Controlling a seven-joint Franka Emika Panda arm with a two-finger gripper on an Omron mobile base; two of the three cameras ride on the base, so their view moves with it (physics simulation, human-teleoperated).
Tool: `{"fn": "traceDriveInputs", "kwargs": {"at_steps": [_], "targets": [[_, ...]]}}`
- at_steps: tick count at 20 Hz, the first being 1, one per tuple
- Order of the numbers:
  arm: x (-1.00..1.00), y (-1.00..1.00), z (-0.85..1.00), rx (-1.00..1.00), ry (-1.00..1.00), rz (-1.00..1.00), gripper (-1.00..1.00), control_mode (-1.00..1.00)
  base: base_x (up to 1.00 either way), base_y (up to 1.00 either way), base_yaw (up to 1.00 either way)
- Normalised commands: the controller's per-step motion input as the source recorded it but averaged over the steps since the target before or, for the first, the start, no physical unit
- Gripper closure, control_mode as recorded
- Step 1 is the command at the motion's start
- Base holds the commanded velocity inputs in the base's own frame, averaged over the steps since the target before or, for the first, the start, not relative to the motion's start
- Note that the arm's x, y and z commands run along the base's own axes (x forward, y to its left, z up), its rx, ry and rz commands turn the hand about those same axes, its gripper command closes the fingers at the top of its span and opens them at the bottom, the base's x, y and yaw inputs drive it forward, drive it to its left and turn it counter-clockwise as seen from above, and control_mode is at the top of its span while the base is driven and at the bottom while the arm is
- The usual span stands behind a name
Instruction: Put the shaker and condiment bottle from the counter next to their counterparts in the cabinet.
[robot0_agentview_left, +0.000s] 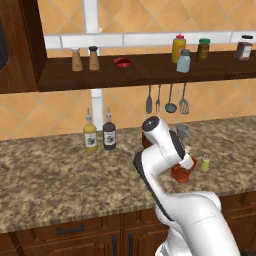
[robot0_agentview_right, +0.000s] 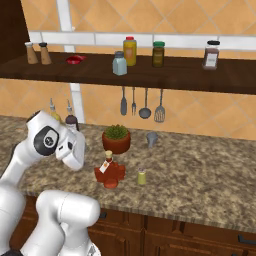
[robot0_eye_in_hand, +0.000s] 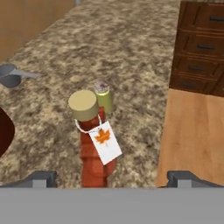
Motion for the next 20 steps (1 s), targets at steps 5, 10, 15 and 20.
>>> {"fn": "traceDriveInputs", "kwargs": {"at_steps": [5, 10, 15, 20], "targets": [[0.0, 0.0, -0.13, -0.04, -0.01, -0.17, -1.0, -1.0, 0.0, 0.0, 0.0], [0.0, 0.0, -0.02, 0.0, 0.01, -0.08, -1.0, -1.0, 0.0, 0.0, 0.0], [0.0, 0.0, 0.0, 0.0, 0.16, 0.0, -1.0, -1.0, 0.0, 0.0, 0.0], [0.0, -0.05, 0.0, 0.0, 0.23, 0.0, -1.0, -1.0, 0.0, 0.0, 0.0]]}}
